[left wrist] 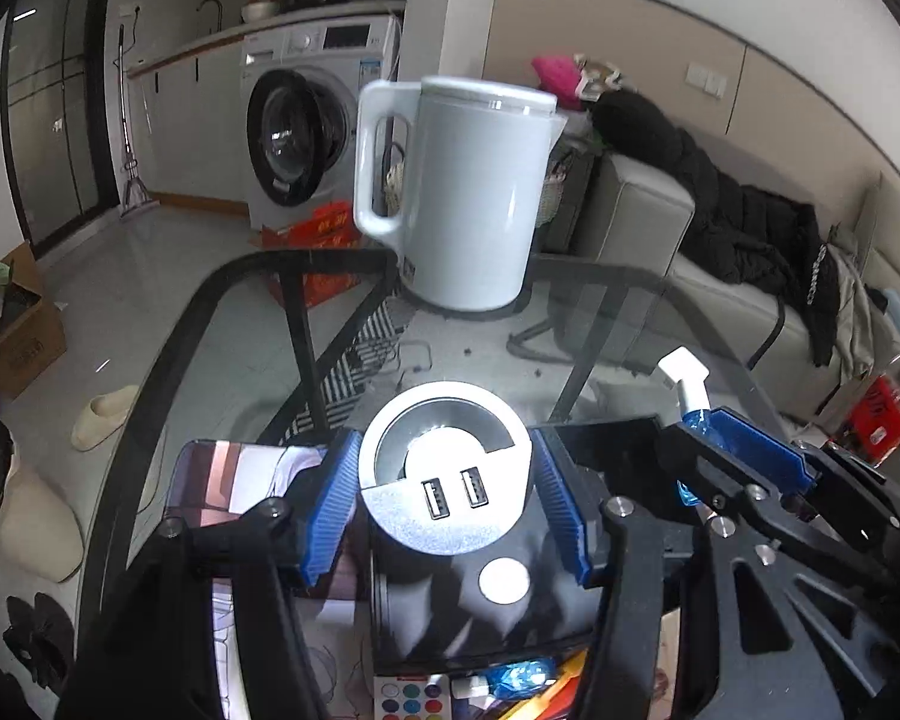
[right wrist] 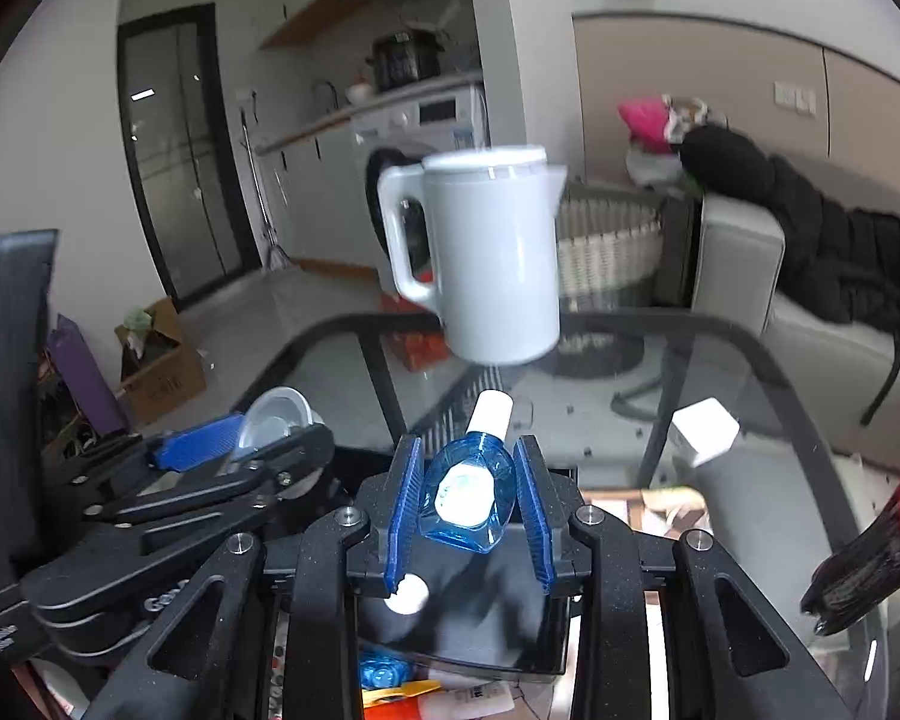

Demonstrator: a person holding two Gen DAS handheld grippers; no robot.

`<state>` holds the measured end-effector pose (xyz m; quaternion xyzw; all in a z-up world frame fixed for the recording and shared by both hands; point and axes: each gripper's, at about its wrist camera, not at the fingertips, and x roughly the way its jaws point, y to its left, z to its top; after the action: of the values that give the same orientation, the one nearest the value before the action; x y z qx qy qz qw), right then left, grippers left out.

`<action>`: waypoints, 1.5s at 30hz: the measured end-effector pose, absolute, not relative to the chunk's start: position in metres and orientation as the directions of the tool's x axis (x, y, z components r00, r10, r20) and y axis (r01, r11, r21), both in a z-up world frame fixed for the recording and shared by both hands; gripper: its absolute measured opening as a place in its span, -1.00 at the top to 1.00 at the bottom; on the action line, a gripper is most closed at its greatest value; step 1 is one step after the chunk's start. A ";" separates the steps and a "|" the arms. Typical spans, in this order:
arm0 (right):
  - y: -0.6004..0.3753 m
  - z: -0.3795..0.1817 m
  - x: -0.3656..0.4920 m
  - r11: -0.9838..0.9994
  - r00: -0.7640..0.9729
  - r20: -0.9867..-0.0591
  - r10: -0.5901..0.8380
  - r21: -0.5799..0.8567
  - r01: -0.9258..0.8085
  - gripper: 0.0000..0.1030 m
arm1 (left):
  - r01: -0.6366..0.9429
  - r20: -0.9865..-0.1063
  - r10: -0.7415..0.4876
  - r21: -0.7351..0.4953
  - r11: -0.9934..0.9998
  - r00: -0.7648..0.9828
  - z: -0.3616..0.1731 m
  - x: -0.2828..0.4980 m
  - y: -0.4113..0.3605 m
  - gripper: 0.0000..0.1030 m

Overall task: Organize rigid objects
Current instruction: 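Lift both held items and drop them into the black box, opening both grippers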

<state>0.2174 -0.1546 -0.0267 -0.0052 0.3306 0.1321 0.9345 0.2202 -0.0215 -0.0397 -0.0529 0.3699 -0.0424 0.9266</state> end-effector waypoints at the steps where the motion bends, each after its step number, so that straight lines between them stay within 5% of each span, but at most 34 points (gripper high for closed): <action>1: -0.154 -0.032 0.222 0.965 0.732 -0.636 0.243 0.082 -0.249 0.39 | 0.039 -0.698 -0.113 -0.121 0.992 0.707 -0.045 0.223 -0.022 -0.10; 15: -0.152 -0.083 0.245 0.957 0.517 -0.827 0.222 0.084 -0.277 0.39 | 0.055 -0.813 -0.091 -0.072 0.996 0.575 -0.071 0.225 -0.027 -0.10; 26: -0.149 -0.084 0.228 0.951 0.429 -0.875 0.223 0.098 -0.295 0.39 | 0.094 -0.849 -0.110 -0.071 0.993 0.517 -0.074 0.213 -0.027 -0.10; 30: -0.153 -0.079 0.226 0.951 0.450 -0.860 0.242 0.119 -0.285 0.22 | 0.084 -0.830 -0.112 -0.079 0.993 0.546 -0.067 0.209 -0.023 -0.15; 33: -0.158 -0.066 0.218 0.951 0.502 -0.826 0.257 0.124 -0.284 0.05 | 0.064 -0.794 -0.099 -0.076 0.995 0.600 -0.055 0.199 -0.018 -0.43; 45: -0.189 0.003 0.149 0.935 0.727 -0.599 0.337 0.121 -0.334 0.01 | 0.092 -0.574 -0.128 -0.092 0.992 0.809 0.007 0.122 -0.004 -0.81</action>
<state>0.1486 -0.1887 0.0033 0.0024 0.3226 0.1807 0.9291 0.1225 -0.0040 0.0070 -0.0297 0.3036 -0.0577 0.9506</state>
